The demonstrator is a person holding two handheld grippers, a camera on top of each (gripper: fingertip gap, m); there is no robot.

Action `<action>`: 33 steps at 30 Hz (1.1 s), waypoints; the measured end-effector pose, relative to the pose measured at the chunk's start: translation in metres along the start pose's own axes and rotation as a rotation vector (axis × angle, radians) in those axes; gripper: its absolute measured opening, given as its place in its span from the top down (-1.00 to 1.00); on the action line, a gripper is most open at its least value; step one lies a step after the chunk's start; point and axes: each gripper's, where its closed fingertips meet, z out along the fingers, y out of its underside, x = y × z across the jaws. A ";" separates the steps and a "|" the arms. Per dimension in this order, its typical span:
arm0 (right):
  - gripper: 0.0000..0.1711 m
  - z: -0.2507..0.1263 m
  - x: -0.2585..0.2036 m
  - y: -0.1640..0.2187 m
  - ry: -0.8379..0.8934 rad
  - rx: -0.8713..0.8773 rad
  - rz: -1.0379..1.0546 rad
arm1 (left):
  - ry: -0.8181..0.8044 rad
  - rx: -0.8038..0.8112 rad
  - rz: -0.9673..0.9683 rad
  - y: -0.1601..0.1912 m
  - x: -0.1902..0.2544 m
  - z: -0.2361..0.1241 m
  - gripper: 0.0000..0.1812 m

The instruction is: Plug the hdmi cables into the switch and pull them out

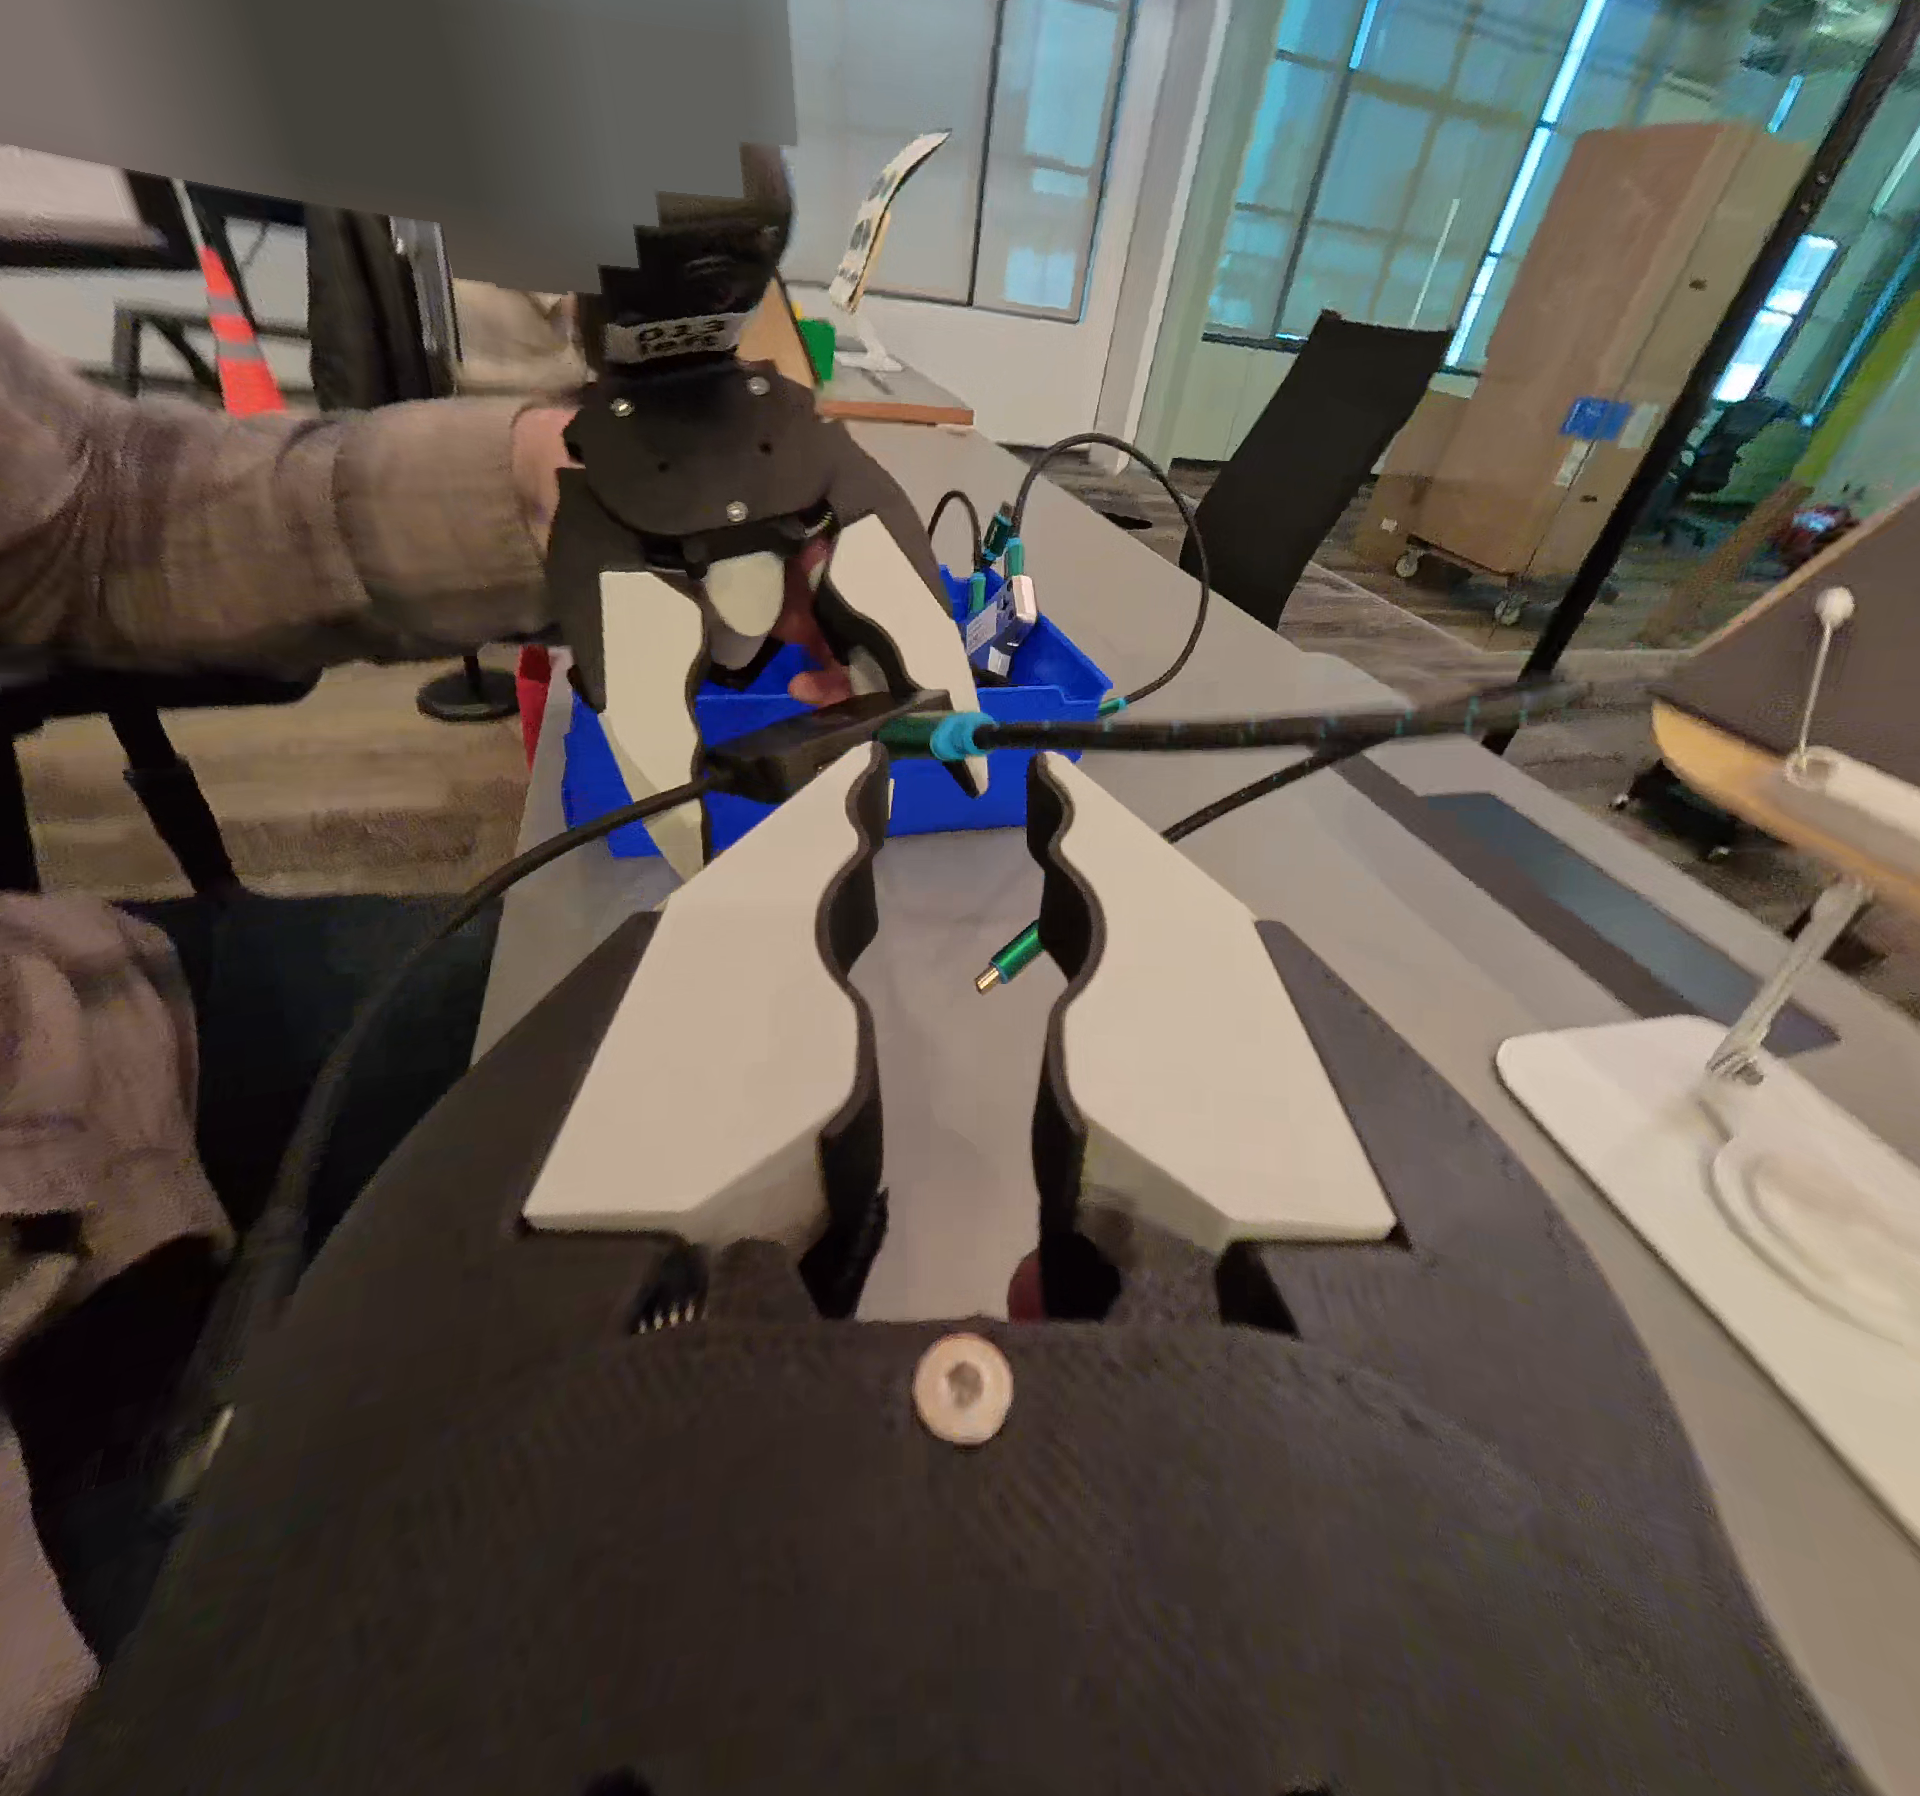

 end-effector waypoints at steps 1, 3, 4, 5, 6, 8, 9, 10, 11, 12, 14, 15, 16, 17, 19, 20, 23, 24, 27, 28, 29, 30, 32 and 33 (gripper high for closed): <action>0.72 0.003 -0.004 -0.003 -0.019 -0.023 -0.040 | 0.005 -0.011 0.026 0.002 0.002 -0.001 0.07; 0.56 0.010 -0.009 -0.008 -0.044 -0.077 -0.123 | 0.012 -0.039 0.071 0.005 0.005 -0.002 0.06; 0.52 0.014 -0.011 -0.007 -0.064 -0.112 -0.161 | 0.020 -0.046 0.088 0.006 0.007 -0.003 0.06; 0.51 0.018 -0.012 -0.006 -0.082 -0.142 -0.195 | 0.025 -0.051 0.104 0.006 0.008 -0.003 0.06; 0.49 0.022 -0.012 -0.005 -0.096 -0.165 -0.228 | 0.028 -0.052 0.116 0.007 0.010 -0.003 0.06; 0.51 0.029 -0.012 0.001 -0.123 -0.219 -0.289 | 0.040 -0.062 0.134 0.008 0.013 -0.003 0.06; 0.51 0.031 -0.011 0.007 -0.129 -0.259 -0.327 | 0.030 -0.076 0.137 0.010 0.011 -0.003 0.06; 0.51 0.033 -0.011 0.013 -0.137 -0.301 -0.361 | 0.022 -0.087 0.142 0.012 0.010 -0.003 0.06; 0.54 0.034 -0.010 0.020 -0.145 -0.339 -0.388 | 0.022 -0.091 0.142 0.013 0.009 -0.004 0.06; 0.57 0.033 -0.010 0.026 -0.154 -0.380 -0.401 | 0.024 -0.092 0.141 0.014 0.009 -0.004 0.06; 0.65 0.028 -0.009 0.031 -0.167 -0.424 -0.392 | 0.018 -0.099 0.144 0.015 0.008 -0.004 0.06; 0.68 0.025 -0.010 0.029 -0.178 -0.407 -0.372 | 0.021 -0.096 0.145 0.014 0.008 -0.004 0.06; 0.68 0.022 -0.010 0.027 -0.188 -0.385 -0.341 | 0.029 -0.089 0.141 0.013 0.009 -0.004 0.06; 0.67 0.018 -0.008 0.023 -0.182 -0.357 -0.314 | 0.030 -0.081 0.134 0.012 0.009 -0.004 0.06; 0.65 0.010 -0.003 0.020 -0.178 -0.309 -0.254 | 0.034 -0.074 0.119 0.013 0.006 -0.005 0.06; 0.63 0.006 -0.002 0.019 -0.179 -0.297 -0.235 | 0.039 -0.072 0.117 0.014 0.006 -0.005 0.06; 0.68 0.002 -0.009 0.011 -0.217 -0.270 -0.228 | 0.038 -0.074 0.130 0.015 0.005 -0.006 0.06; 0.73 0.000 -0.011 0.009 -0.234 -0.272 -0.215 | 0.040 -0.072 0.129 0.014 0.005 -0.007 0.06; 0.74 -0.011 -0.007 0.028 -0.274 -0.378 -0.135 | 0.028 -0.061 0.121 0.013 0.002 -0.012 0.06; 0.67 -0.013 -0.005 0.035 -0.278 -0.395 -0.092 | 0.033 -0.044 0.112 0.010 0.002 -0.014 0.06; 0.60 -0.011 -0.005 0.038 -0.278 -0.388 -0.063 | 0.040 -0.029 0.107 0.008 0.003 -0.015 0.06; 0.55 -0.007 -0.008 0.039 -0.283 -0.360 -0.053 | 0.048 -0.012 0.109 0.005 0.004 -0.016 0.07; 0.45 0.005 -0.015 0.038 -0.297 -0.298 -0.039 | 0.074 0.022 0.111 -0.001 0.009 -0.018 0.06; 0.43 0.012 -0.018 0.037 -0.308 -0.276 -0.031 | 0.084 0.031 0.110 -0.003 0.011 -0.018 0.07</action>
